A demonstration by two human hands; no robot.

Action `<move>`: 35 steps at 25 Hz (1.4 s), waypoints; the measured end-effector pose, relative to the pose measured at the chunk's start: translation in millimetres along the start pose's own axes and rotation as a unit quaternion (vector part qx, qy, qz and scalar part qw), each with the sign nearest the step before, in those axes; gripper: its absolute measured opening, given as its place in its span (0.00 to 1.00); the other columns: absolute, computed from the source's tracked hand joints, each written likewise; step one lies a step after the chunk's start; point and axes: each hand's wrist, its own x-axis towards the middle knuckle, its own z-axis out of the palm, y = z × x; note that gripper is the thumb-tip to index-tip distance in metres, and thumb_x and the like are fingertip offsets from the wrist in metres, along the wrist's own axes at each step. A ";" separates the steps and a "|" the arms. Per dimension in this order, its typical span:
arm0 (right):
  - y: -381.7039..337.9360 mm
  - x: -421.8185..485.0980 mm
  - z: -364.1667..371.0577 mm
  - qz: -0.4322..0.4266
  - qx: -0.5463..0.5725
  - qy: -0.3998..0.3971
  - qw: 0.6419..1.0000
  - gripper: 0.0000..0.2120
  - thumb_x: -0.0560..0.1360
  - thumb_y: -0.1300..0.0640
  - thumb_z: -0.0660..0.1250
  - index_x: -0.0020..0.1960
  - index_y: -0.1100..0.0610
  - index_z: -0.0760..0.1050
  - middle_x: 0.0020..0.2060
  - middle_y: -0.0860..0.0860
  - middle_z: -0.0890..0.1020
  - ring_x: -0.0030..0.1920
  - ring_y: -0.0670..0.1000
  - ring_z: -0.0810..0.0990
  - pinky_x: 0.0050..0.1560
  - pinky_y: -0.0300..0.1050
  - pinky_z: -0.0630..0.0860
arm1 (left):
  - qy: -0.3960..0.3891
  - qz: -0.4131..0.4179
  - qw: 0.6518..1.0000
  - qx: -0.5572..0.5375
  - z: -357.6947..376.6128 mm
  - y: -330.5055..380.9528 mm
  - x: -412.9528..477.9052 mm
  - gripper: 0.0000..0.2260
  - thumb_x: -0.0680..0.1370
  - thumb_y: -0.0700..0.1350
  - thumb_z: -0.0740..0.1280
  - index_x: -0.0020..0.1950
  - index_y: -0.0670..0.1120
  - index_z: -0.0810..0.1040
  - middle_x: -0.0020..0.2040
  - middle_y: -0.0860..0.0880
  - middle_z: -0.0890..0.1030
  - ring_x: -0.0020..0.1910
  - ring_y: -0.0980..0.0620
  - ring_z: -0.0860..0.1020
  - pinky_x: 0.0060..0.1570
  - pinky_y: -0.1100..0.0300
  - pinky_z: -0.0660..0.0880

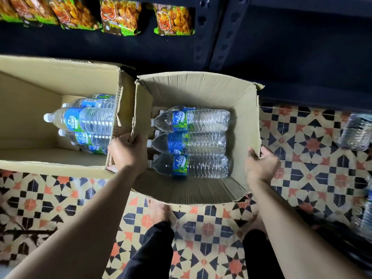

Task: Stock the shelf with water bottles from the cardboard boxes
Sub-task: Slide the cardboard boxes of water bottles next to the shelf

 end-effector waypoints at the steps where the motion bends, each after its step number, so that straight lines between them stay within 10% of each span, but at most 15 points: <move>1: -0.5 1.4 -2.8 -0.006 -0.003 -0.004 1.000 0.09 0.75 0.62 0.71 0.52 0.67 0.81 0.45 0.63 0.85 0.39 0.55 0.84 0.29 0.35 0.72 | -0.008 0.015 1.000 -0.009 -2.6 2.3 -3.7 0.17 0.70 0.48 0.66 0.25 0.42 0.67 0.21 0.49 0.63 0.26 0.48 0.58 0.35 0.53 0.74; 4: 0.0 7.3 -17.5 -0.014 0.000 -0.014 1.000 0.12 0.75 0.64 0.71 0.57 0.68 0.80 0.46 0.64 0.84 0.41 0.58 0.84 0.36 0.48 0.80 | -0.014 0.044 0.999 -0.024 -0.8 5.7 -18.6 0.17 0.70 0.43 0.66 0.25 0.43 0.63 0.23 0.52 0.55 0.28 0.54 0.57 0.26 0.58 0.61; 11: 33.4 51.3 -72.6 -0.053 -0.045 -0.012 0.998 0.13 0.76 0.61 0.70 0.58 0.66 0.81 0.50 0.63 0.84 0.49 0.60 0.84 0.44 0.44 0.76 | -0.008 0.004 1.000 0.019 24.7 30.1 -80.4 0.10 0.72 0.45 0.67 0.31 0.45 0.74 0.30 0.38 0.72 0.35 0.47 0.68 0.38 0.52 0.74; 17: 75.0 109.0 -141.9 -0.044 -0.049 0.005 0.998 0.10 0.75 0.60 0.71 0.50 0.68 0.82 0.43 0.63 0.85 0.45 0.59 0.84 0.42 0.43 0.74 | -0.023 0.032 0.999 0.002 75.8 72.1 -154.9 0.13 0.70 0.42 0.67 0.27 0.42 0.68 0.24 0.47 0.57 0.38 0.50 0.60 0.36 0.51 0.72; 35: 186.2 300.5 -304.9 0.031 0.025 0.048 0.998 0.21 0.72 0.55 0.73 0.60 0.66 0.80 0.49 0.63 0.85 0.49 0.60 0.85 0.53 0.54 0.81 | -0.106 0.099 0.982 -0.123 229.0 206.2 -350.1 0.22 0.70 0.32 0.65 0.26 0.48 0.56 0.24 0.56 0.53 0.20 0.56 0.56 0.20 0.65 0.47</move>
